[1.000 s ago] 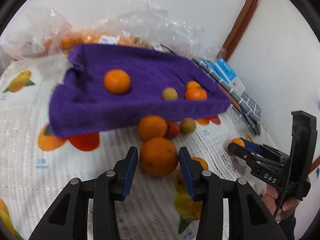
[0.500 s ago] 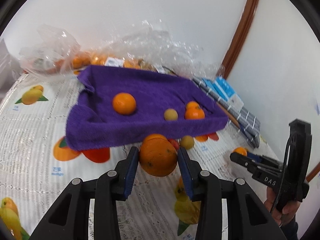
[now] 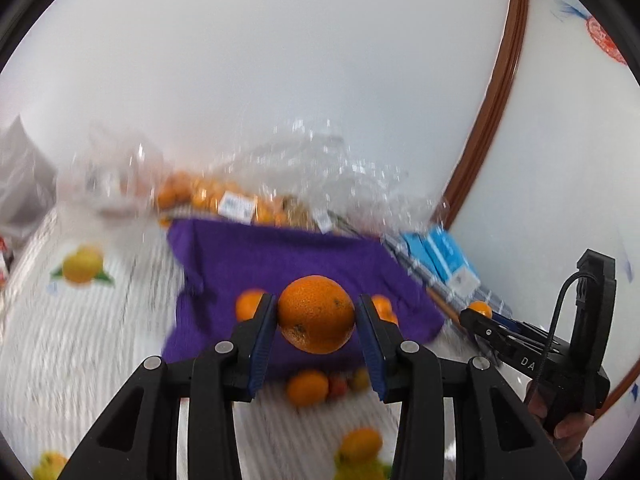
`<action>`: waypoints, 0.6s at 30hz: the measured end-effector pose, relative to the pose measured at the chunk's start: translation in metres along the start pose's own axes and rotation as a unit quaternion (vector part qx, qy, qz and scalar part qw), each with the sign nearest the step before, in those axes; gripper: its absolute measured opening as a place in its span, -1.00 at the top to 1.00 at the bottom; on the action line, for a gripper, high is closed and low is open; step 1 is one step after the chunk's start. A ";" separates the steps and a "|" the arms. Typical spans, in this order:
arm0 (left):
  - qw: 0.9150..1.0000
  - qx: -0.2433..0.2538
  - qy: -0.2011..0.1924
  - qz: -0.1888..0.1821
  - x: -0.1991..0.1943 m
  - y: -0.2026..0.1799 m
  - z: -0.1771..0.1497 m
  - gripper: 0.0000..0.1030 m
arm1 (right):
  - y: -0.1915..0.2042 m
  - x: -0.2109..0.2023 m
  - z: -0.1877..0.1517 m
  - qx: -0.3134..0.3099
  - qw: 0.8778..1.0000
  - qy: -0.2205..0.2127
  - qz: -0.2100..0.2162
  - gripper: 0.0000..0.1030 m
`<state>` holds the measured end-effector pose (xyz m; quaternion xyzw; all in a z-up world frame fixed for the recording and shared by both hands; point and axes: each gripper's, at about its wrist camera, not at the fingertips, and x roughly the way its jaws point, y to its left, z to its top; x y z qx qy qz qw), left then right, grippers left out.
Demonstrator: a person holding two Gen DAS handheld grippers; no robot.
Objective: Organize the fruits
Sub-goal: 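Carry both held oranges over the purple towel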
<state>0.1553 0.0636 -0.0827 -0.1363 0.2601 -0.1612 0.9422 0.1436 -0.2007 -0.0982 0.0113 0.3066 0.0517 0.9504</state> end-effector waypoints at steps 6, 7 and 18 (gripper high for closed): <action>0.999 -0.024 -0.020 0.018 0.036 0.003 0.021 0.26 | 0.005 0.024 0.035 0.003 1.000 -0.023 0.009 0.20; 0.999 -0.027 -0.020 0.024 0.045 0.004 0.019 0.26 | 0.007 0.031 0.039 0.005 1.000 -0.023 0.012 0.20; 0.998 -0.051 0.026 0.035 0.084 0.023 -0.009 0.26 | 0.014 0.077 0.024 -0.018 1.000 -0.010 0.019 0.20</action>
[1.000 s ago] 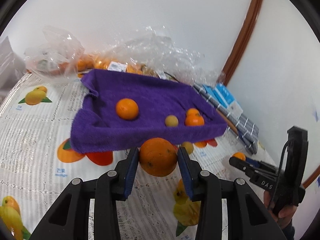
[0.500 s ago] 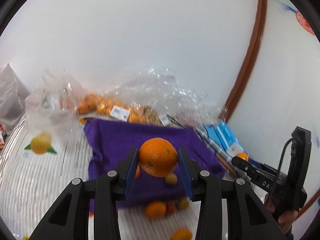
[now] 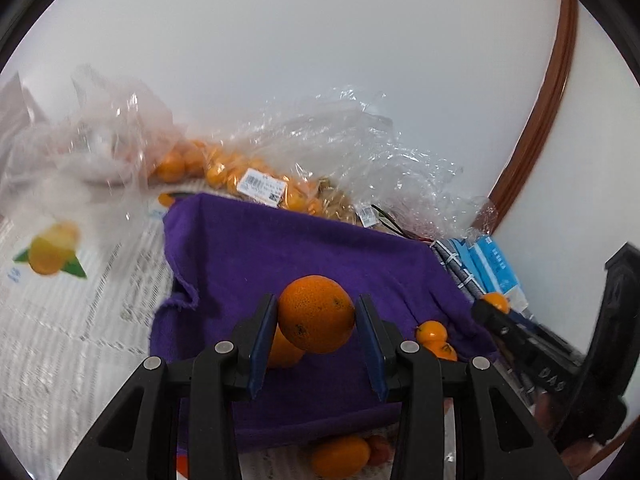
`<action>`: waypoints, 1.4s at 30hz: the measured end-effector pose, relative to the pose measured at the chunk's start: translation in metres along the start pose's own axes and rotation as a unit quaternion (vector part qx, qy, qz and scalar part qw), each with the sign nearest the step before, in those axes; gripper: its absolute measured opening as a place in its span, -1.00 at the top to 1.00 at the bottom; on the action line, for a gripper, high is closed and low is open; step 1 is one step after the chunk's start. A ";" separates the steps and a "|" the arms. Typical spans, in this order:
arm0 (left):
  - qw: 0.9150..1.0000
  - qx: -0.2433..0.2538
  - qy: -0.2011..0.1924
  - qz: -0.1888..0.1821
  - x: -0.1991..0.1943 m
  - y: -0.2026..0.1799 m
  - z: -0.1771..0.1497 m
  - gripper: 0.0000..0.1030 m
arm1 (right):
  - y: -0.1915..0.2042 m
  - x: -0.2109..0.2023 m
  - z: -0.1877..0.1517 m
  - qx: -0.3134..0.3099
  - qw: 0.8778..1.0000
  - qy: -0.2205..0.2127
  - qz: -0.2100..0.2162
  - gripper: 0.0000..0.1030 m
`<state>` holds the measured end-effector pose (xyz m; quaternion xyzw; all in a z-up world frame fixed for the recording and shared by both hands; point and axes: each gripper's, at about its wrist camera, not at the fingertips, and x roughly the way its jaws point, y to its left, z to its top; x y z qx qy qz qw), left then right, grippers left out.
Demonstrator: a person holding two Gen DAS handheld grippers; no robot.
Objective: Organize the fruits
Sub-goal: 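Carry both held oranges over the purple towel, then open both grippers to drop the oranges onto the purple towel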
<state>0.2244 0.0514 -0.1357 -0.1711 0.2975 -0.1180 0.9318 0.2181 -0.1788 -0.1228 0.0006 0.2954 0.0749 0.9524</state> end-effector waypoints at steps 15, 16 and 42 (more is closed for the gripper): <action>0.999 0.015 0.028 -0.009 0.018 -0.004 -0.005 0.26 | -0.002 0.032 -0.018 0.003 0.998 0.056 -0.017 0.20; 0.999 0.014 0.029 -0.010 0.018 -0.004 -0.005 0.26 | -0.002 0.033 -0.018 0.003 0.998 0.056 -0.017 0.20; 0.999 0.021 0.030 -0.011 0.021 -0.003 -0.004 0.26 | -0.001 0.028 -0.018 0.001 0.998 0.059 -0.018 -0.01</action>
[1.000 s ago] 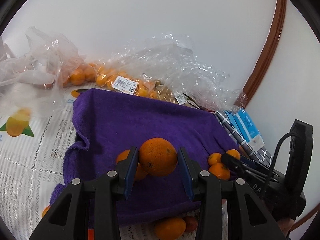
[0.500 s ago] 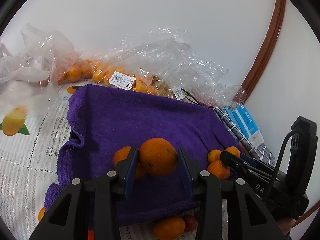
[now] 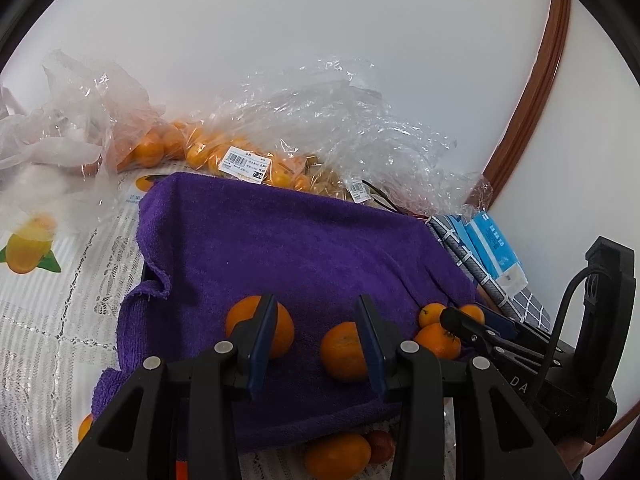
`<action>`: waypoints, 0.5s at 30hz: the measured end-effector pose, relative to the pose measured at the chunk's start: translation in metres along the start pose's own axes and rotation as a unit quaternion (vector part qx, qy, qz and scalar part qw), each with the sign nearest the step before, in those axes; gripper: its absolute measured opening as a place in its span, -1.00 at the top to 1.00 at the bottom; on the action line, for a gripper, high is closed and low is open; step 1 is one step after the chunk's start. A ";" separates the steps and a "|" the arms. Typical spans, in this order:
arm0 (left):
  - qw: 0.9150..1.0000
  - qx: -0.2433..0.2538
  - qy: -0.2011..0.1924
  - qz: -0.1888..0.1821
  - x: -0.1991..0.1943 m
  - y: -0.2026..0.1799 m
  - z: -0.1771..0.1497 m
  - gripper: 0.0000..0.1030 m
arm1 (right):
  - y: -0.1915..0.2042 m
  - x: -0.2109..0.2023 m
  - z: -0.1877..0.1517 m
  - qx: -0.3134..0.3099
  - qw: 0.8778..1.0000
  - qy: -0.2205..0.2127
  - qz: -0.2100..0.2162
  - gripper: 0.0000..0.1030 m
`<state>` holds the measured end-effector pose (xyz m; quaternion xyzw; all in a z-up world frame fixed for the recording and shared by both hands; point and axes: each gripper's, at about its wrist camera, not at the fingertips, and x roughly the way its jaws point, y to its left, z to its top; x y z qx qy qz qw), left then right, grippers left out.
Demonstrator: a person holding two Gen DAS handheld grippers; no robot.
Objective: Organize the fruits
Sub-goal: 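Open both grippers to drop the oranges onto the purple towel, then pull both grippers back from the towel toward the loose fruit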
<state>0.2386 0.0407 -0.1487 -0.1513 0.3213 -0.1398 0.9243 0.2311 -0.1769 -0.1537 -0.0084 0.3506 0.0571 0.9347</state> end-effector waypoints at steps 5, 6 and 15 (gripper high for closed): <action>1.000 -0.001 0.001 0.000 0.000 0.000 0.001 0.26 | -0.002 0.000 0.000 -0.001 1.000 -0.002 -0.007 -0.02; 1.000 0.000 0.000 0.000 0.000 0.000 0.001 0.26 | -0.002 0.000 -0.001 -0.002 1.000 -0.002 -0.010 -0.03; 1.000 0.005 -0.013 0.002 -0.008 0.001 0.000 0.13 | -0.002 -0.016 0.001 0.009 1.000 -0.020 -0.007 -0.18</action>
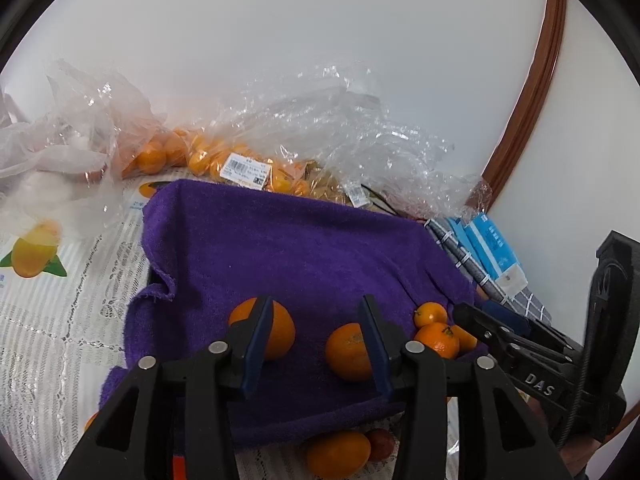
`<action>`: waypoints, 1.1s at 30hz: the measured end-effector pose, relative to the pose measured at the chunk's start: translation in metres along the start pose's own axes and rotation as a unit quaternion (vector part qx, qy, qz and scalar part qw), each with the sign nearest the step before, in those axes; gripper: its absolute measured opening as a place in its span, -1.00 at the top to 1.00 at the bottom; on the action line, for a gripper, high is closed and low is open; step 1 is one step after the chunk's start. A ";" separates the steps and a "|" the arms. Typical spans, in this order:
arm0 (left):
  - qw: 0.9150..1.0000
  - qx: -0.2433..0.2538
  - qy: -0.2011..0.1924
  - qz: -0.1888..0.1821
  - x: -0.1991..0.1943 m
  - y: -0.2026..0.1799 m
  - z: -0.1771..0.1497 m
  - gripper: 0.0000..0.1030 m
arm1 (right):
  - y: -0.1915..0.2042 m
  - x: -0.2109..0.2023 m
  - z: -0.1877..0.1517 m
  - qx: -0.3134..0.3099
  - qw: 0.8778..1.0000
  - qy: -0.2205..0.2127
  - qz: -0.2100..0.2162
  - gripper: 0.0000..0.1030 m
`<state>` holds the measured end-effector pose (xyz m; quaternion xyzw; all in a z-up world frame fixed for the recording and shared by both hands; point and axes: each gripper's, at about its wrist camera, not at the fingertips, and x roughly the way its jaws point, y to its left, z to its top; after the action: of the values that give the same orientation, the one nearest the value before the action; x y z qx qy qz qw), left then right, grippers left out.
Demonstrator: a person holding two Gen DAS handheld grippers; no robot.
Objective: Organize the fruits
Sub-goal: 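Pull both grippers back from the towel toward the loose fruit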
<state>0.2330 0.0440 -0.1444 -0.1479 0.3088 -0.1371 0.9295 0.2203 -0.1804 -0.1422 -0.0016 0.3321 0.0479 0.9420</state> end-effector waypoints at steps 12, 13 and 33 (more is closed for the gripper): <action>0.998 -0.024 -0.017 0.049 -0.049 0.016 0.000 0.08 | 0.046 -0.074 -0.046 -0.017 0.998 0.033 0.059 -0.18; 0.998 -0.027 -0.012 0.051 -0.055 0.018 -0.003 0.08 | 0.051 -0.077 -0.050 -0.018 0.997 0.036 0.063 -0.18; 0.995 0.029 -0.018 0.099 -0.084 0.022 -0.037 0.04 | 0.098 -0.055 -0.100 -0.035 0.994 0.087 0.061 0.31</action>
<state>0.1489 0.0861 -0.1353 -0.0922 0.3015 -0.0507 0.9476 0.1061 -0.0916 -0.1825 -0.0183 0.4108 0.1162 0.9041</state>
